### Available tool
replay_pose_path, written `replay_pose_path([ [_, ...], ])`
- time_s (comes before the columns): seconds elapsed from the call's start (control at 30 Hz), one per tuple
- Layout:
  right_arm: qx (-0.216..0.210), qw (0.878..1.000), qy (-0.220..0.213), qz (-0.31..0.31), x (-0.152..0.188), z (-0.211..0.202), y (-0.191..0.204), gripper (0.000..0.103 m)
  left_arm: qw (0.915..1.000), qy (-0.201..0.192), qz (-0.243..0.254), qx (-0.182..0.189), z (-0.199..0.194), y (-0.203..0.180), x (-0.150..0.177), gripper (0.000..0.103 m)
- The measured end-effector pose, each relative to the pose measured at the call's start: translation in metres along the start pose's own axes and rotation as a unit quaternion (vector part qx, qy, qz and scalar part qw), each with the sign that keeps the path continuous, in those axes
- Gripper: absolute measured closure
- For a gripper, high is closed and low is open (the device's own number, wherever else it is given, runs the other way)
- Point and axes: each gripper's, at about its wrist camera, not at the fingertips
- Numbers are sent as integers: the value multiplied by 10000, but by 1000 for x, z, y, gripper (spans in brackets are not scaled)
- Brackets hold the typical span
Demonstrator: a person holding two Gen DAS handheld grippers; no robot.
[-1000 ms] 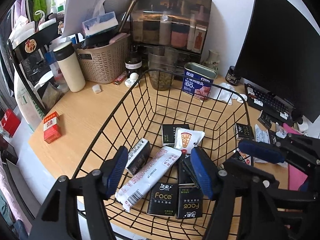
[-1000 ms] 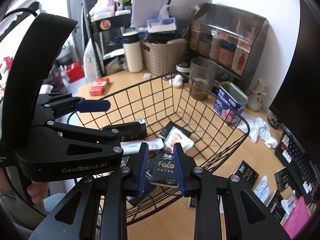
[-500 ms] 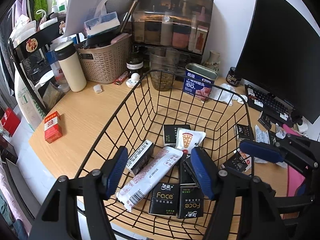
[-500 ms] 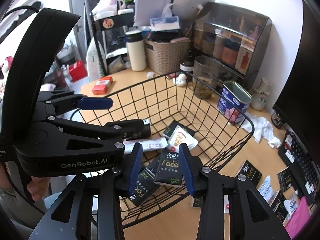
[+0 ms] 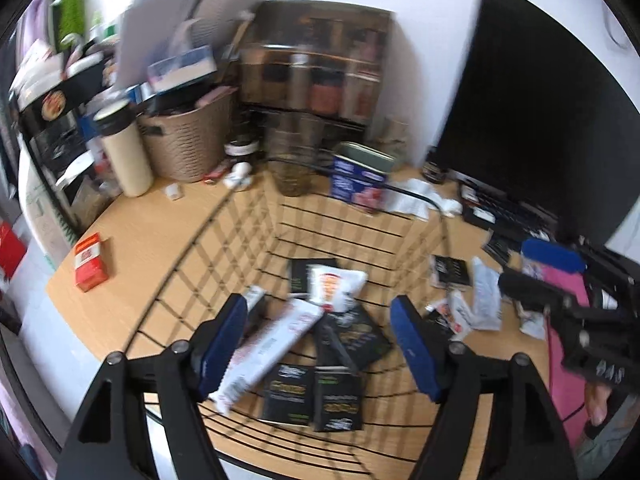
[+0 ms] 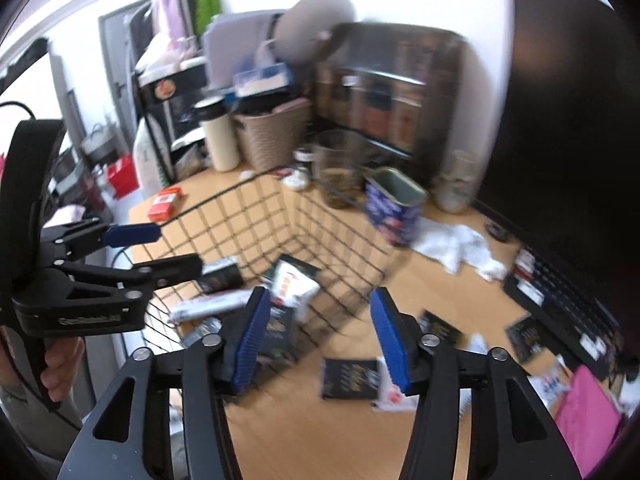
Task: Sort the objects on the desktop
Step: 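Move both grippers back over the desk toward the remaining items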
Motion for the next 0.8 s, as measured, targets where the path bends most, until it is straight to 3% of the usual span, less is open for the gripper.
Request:
replay_pose_path([
  [0.23,575,9954,307,698,65,-26,-66,50,9951,252,918,254,13,-84,33,24],
  [0.5,911,9837,827,1311,149,-28,-118,50,9838,978,1377,609,71,-159,66,24],
  [0.67,1000,9773,1038,1552,184,-23,-143,50,9786,1295,1524,485,106,-180,74,24],
  [0.8,916,9772,1101,1565,187,-10,-149,50,9783,1327,1539,398,125,-188,71,24],
])
Point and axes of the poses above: each gripper's, at about its wrist camera, not at the fingertips, and z roughly the way its jaws point, y to its left, x to its underside, and after that the axes turned 11 degrees about -z, right-handed
